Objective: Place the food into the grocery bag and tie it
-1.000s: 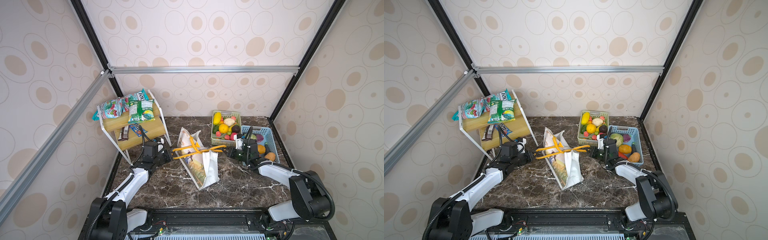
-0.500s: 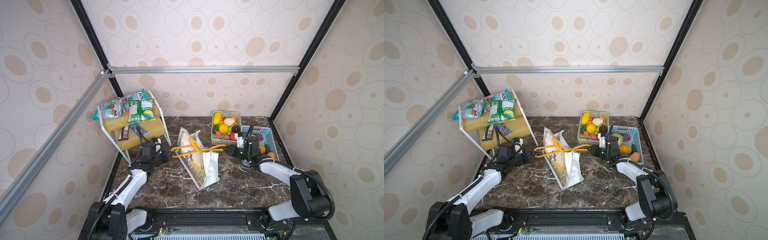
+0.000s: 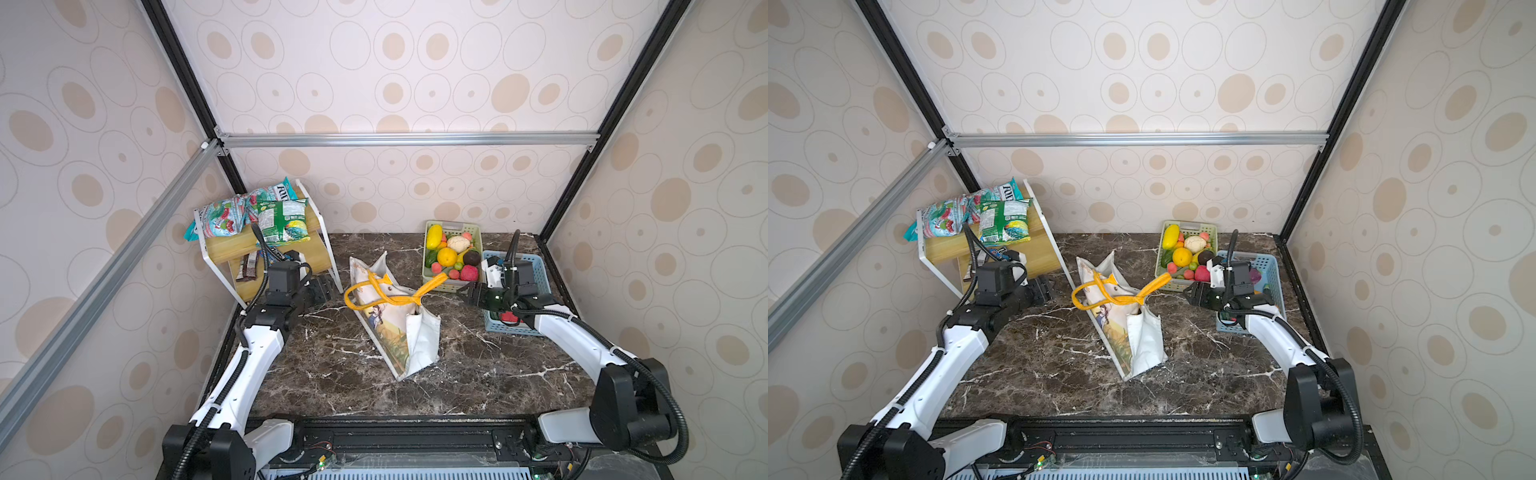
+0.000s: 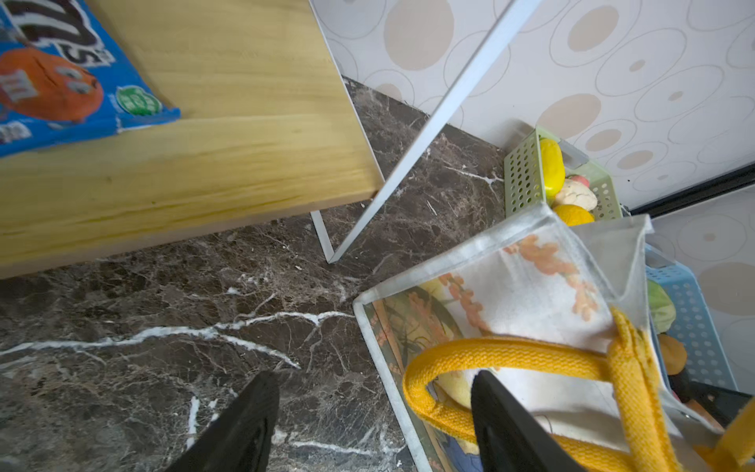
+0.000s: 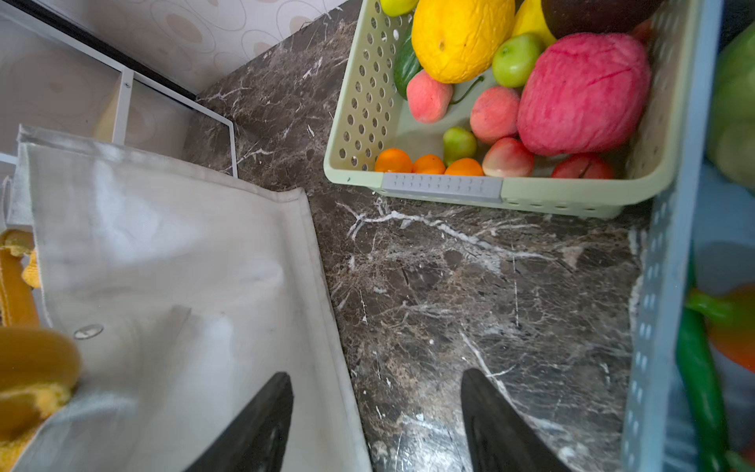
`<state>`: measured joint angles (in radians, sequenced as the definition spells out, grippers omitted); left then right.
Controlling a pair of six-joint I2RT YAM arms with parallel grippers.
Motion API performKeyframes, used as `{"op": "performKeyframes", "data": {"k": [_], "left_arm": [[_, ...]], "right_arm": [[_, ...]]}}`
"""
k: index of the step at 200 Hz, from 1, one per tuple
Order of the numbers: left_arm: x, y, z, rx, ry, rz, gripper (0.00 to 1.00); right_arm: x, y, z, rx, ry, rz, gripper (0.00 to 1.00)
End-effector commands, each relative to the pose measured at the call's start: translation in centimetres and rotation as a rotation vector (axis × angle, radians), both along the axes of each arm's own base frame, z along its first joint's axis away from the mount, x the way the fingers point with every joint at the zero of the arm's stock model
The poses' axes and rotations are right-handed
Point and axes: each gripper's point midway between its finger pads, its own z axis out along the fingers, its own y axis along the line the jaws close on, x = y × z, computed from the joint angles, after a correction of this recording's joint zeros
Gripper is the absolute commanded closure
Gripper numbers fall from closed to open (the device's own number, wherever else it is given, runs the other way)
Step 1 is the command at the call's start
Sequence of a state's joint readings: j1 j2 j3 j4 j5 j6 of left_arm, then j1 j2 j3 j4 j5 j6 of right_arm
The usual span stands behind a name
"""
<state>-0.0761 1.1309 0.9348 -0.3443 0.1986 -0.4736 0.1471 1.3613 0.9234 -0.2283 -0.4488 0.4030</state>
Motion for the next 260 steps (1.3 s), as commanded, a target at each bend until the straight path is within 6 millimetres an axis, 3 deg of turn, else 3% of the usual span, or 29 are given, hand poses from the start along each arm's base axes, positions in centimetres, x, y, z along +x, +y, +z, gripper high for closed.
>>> {"op": "performKeyframes", "data": {"k": [1,10,27,30,34,37,78,117,140,152,178,202,230,239,260], "left_arm": [[-0.6,0.9,0.1,0.059,0.024,0.011,0.18],[-0.7,1.2,-0.3,0.069,0.031,0.026,0.02],[-0.9,1.8,-1.5,0.087,0.048,0.05,0.01],[-0.9,1.9,-1.8,0.091,0.049,0.054,0.01],[-0.9,1.9,-2.1,0.095,0.051,0.059,0.01],[-0.9,2.1,-2.3,0.1,0.05,0.065,0.01],[-0.3,5.5,-4.7,0.26,-0.026,0.199,0.01],[0.6,6.8,-7.0,0.437,-0.179,0.188,0.01],[1.6,7.6,-7.2,0.493,-0.271,0.226,0.01],[2.0,7.2,-7.4,0.503,-0.324,0.205,0.01],[1.4,8.3,-8.0,0.564,-0.423,0.275,0.01],[1.1,8.1,-6.9,0.556,-0.516,0.27,0.01],[0.7,7.8,-7.7,0.524,-0.566,0.258,0.01],[0.5,7.5,-8.2,0.525,-0.581,0.242,0.01],[0.9,7.6,-8.4,0.525,-0.561,0.245,0.01]], "right_arm": [[-0.7,-1.2,2.2,0.037,-0.024,0.013,0.28],[-0.5,-2.2,2.1,0.036,-0.022,-0.021,0.28],[0.1,-4.0,1.6,-0.002,-0.031,-0.081,0.23],[0.2,-4.3,1.4,-0.019,-0.035,-0.09,0.2],[0.3,-4.5,1.3,-0.038,-0.044,-0.095,0.03],[0.4,-4.8,1.1,-0.055,-0.051,-0.102,0.0],[1.6,-10.4,-0.3,-0.355,-0.217,-0.286,0.0],[1.1,-14.5,-2.2,-0.589,-0.298,-0.405,0.0],[0.9,-16.0,-4.1,-0.672,-0.312,-0.45,0.0],[0.9,-16.3,-5.2,-0.69,-0.307,-0.451,0.0],[1.5,-16.5,-6.1,-0.678,-0.36,-0.489,0.0],[2.6,-15.5,-5.7,-0.618,-0.415,-0.454,0.0],[3.3,-13.5,-7.9,-0.571,-0.458,-0.345,0.0],[3.5,-12.6,-7.6,-0.554,-0.524,-0.312,0.0],[3.3,-12.8,-8.0,-0.563,-0.477,-0.312,0.0]]}}
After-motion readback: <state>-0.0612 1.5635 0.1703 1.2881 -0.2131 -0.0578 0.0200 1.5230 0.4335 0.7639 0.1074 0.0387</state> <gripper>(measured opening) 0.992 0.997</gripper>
